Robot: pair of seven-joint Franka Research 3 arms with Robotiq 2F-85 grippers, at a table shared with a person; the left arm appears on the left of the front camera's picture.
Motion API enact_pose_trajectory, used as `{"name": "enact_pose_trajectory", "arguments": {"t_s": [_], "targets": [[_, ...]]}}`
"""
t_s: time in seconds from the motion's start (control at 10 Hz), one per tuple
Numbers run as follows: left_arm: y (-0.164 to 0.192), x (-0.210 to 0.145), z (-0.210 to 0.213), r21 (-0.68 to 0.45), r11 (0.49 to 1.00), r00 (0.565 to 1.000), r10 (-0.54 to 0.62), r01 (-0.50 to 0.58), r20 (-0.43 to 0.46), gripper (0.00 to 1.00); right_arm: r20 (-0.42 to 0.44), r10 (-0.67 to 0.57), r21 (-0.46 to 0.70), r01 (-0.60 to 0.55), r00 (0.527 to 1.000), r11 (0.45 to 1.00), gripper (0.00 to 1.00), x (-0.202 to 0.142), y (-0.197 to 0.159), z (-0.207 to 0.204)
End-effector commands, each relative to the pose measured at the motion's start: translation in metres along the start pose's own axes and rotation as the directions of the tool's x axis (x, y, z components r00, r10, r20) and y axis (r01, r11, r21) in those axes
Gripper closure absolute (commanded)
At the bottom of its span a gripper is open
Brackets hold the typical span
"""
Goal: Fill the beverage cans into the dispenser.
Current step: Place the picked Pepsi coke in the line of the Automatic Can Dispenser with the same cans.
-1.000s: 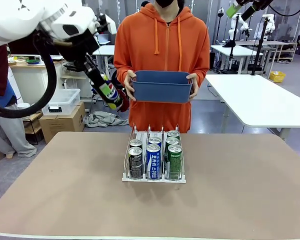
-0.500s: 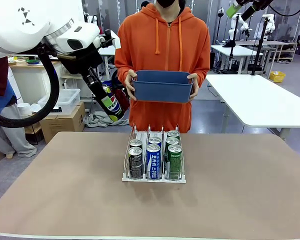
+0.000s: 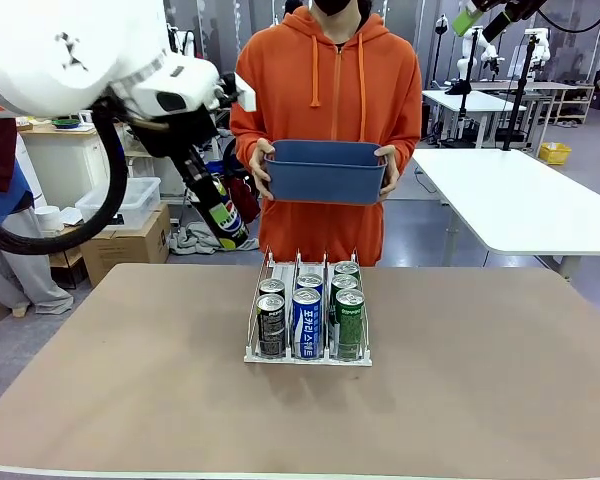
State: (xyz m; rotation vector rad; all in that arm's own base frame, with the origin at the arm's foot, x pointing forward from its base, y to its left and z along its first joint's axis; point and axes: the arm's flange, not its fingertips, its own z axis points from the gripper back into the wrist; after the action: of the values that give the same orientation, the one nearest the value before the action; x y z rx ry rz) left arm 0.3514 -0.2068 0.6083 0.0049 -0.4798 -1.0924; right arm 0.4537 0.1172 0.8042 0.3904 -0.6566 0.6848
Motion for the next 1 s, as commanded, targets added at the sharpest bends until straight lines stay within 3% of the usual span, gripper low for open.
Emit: {"name": "enact_pose_trajectory", "arguments": {"t_s": [0.0, 0.5, 0.7, 0.8, 0.9], "targets": [[-0.028, 0.004, -0.012, 0.069, 0.998, 1.000, -0.007, 0.008, -0.011, 0.42, -0.002, 0.002, 0.001, -0.002, 1.000, 1.000, 0.00, -0.001, 0.000, 0.001], [-0.095, -0.001, -0.071, 0.001, 1.000, 0.999, 0.014, -0.014, 0.036, 0.42, -0.002, 0.002, 0.001, -0.002, 1.000, 1.000, 0.00, -0.001, 0.000, 0.001], [-0.107, -0.002, -0.086, 0.040, 0.999, 0.999, -0.027, 0.026, 0.029, 0.42, -0.002, 0.002, 0.001, -0.002, 1.000, 1.000, 0.00, -0.001, 0.000, 0.001], [-0.110, -0.003, -0.091, -0.025, 0.999, 0.999, -0.025, 0.026, 0.044, 0.42, -0.002, 0.002, 0.001, -0.002, 1.000, 1.000, 0.00, -0.001, 0.000, 0.001], [-0.104, -0.003, -0.084, 0.006, 1.000, 1.000, -0.022, 0.022, 0.001, 0.42, -0.002, 0.002, 0.001, -0.002, 1.000, 1.000, 0.00, -0.001, 0.000, 0.001]]}}
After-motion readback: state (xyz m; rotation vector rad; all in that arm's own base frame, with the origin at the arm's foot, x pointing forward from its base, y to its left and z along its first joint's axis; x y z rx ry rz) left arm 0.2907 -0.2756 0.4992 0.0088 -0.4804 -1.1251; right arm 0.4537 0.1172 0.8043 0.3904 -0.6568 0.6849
